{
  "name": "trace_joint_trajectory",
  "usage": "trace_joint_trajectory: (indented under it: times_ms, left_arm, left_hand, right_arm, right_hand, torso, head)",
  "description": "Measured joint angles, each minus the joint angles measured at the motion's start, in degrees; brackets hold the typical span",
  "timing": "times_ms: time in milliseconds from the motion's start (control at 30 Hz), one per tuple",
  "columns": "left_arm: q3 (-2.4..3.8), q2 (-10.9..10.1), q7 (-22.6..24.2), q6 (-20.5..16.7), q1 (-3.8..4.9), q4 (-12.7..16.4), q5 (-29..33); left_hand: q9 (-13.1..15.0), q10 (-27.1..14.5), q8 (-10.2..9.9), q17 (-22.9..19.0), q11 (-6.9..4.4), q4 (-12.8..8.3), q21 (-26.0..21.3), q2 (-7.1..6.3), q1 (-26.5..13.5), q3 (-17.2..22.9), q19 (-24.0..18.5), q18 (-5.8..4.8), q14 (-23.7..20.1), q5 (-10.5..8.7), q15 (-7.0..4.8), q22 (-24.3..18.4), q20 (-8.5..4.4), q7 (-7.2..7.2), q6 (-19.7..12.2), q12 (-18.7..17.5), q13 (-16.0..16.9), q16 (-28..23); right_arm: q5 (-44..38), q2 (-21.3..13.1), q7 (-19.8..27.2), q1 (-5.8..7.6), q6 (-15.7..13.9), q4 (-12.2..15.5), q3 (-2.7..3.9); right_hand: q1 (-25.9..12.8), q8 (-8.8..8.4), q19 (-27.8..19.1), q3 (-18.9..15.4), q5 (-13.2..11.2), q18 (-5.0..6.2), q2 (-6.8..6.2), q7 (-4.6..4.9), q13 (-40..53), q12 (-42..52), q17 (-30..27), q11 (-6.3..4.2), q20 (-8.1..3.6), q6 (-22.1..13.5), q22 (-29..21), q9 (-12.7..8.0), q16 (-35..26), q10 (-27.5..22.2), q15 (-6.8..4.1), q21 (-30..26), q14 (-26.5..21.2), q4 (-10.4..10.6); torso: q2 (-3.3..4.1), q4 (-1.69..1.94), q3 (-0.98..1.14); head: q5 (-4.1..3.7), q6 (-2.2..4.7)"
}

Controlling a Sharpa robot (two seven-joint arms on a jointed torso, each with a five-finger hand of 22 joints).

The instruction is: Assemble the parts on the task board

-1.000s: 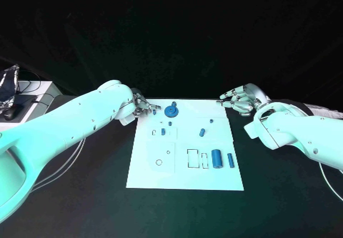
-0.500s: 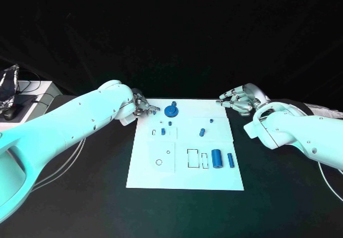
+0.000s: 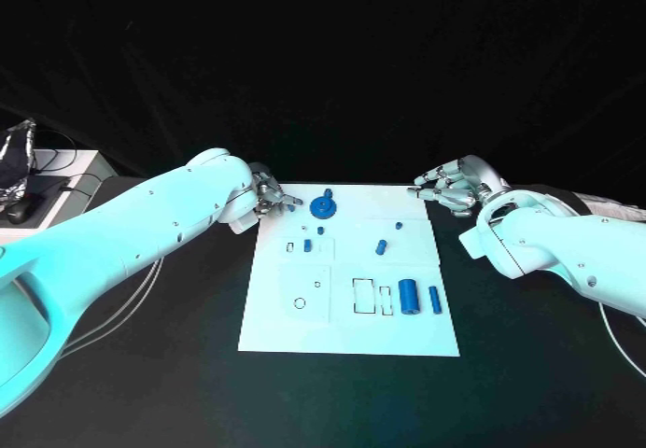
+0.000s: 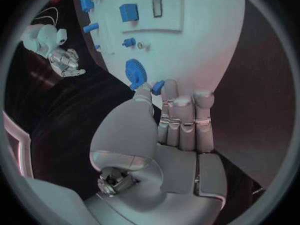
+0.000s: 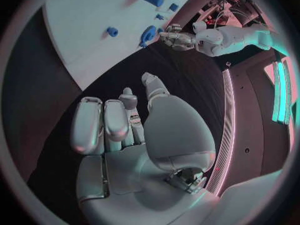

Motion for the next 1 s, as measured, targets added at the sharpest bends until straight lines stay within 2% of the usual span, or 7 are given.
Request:
trace_joint_trajectory:
  times_ms: [100,167,200,233,333,567,1000]
  left_arm:
    - [0.0,-0.03,0.26,-0.42,0.0,0.3,0.31]
    - [0.0,-0.08,0.45,-0.71,0.0,0.56,0.59]
    - [0.0,-0.11,0.52,-0.83,0.0,0.68,0.71]
    - [0.0,-0.15,0.59,-0.94,0.0,0.81,0.85]
    - [0.0,-0.37,0.75,-1.24,-0.01,1.35,1.36]
    - [0.0,-1.21,0.81,-1.82,-0.02,2.84,2.4]
    - [-0.05,-5.67,-0.62,-2.51,-0.01,9.31,6.65]
  left_hand:
    - [-0.5,-0.13,-0.76,0.22,-0.17,-0.28,0.28,-0.55,2.11,5.5,0.31,-0.94,0.0,0.19,0.0,0.2,-0.31,0.08,-0.12,-0.4,0.02,0.0]
    - [-0.5,0.07,-0.99,0.39,-0.49,-0.3,0.28,-3.45,2.3,14.62,0.16,-0.94,0.22,0.27,-0.22,0.41,-0.46,0.07,-0.12,-1.02,-0.07,0.04]
    - [-0.49,0.31,-0.54,0.65,-0.72,-0.74,0.46,-6.51,0.64,22.26,0.2,-0.94,0.32,0.15,-0.32,0.6,-0.65,-0.06,-0.24,-1.21,-0.18,0.34]
    - [-0.41,0.43,0.2,0.81,-0.84,-0.28,0.67,-8.27,-0.78,25.74,0.3,-0.94,0.44,0.07,-0.44,0.77,-0.75,-0.13,-0.29,-1.23,-0.22,0.45]
    - [3.11,1.06,1.29,1.2,-1.02,-2.53,1.18,-10.71,-5.79,34.2,0.62,-0.94,0.51,0.06,-0.51,1.22,-1.07,-0.26,-0.17,-1.24,-0.08,0.45]
    - [5.8,1.94,1.5,2.15,-1.27,-7.19,2.26,-11.19,-12.06,40.01,1.32,-0.97,1.55,-0.01,-0.93,2.12,-1.77,-0.52,0.1,-1.51,0.42,0.45]
    - [7.67,4.36,-1.82,5.15,-2.05,-9.82,3.11,-10.97,-14.84,39.91,2.79,-1.04,3.59,2.4,-1.33,2.91,-2.54,-0.94,2.79,-3.25,0.95,0.45]
  right_arm:
    - [-0.03,0.04,-0.15,0.0,0.01,-0.06,0.0]
    - [-0.04,0.09,-0.23,0.0,0.01,-0.12,0.0]
    - [-0.05,0.11,-0.26,0.0,0.02,-0.15,0.0]
    - [-0.06,0.13,-0.28,0.0,0.02,-0.16,0.0]
    - [-0.08,0.16,-0.35,0.0,0.03,-0.22,0.0]
    - [-0.1,0.18,-0.42,-0.02,0.04,-0.44,0.0]
    - [-0.04,0.0,-0.46,-0.04,0.04,-0.68,-0.01]
  right_hand:
    - [0.0,0.0,0.0,0.0,0.0,0.0,0.0,0.0,0.0,0.0,0.0,0.0,0.0,0.0,0.0,0.0,0.0,0.0,0.0,0.0,0.0,0.0]
    - [0.0,0.0,0.0,0.0,0.0,0.0,0.0,0.0,0.0,0.0,0.0,0.0,0.0,0.0,0.0,0.0,0.0,0.0,0.0,0.0,0.0,0.0]
    - [0.0,0.0,0.0,0.0,0.0,0.0,0.0,0.0,0.0,0.0,0.0,0.0,0.0,0.0,-0.01,0.0,0.0,0.0,0.0,0.0,0.0,0.0]
    - [0.0,0.0,0.0,0.0,0.0,0.0,0.0,0.0,0.0,0.0,0.0,0.0,0.0,0.0,-0.01,0.0,0.0,0.0,0.0,0.0,0.0,0.0]
    - [0.0,0.0,0.0,0.0,0.0,0.0,0.0,0.0,0.0,0.0,0.0,0.01,0.0,0.0,-0.01,0.0,0.0,0.01,0.0,0.0,0.0,0.0]
    - [0.0,0.0,0.0,-0.1,0.0,0.0,0.0,-0.01,0.0,0.0,-0.08,0.03,0.0,-0.01,-0.01,0.0,-0.23,0.02,0.0,0.0,0.0,-0.1]
    - [0.0,0.0,0.0,-0.16,0.0,0.0,0.0,-0.09,0.0,0.0,-0.08,0.06,0.0,-0.09,-0.02,0.0,-0.23,0.06,0.0,0.0,0.0,-0.16]
  torso:
    - [0.01,0.03,0.0]
    - [0.01,0.03,0.0]
    - [0.01,0.03,0.0]
    - [0.01,0.03,0.0]
    - [-0.02,0.03,0.0]
    - [-0.1,0.03,0.04]
    - [-1.03,0.65,0.3]
  head:
    - [-0.02,-0.21]
    - [-0.03,-0.28]
    - [-0.03,-0.3]
    - [0.02,-0.32]
    - [0.07,-0.34]
    - [0.23,-0.25]
    - [0.48,-0.63]
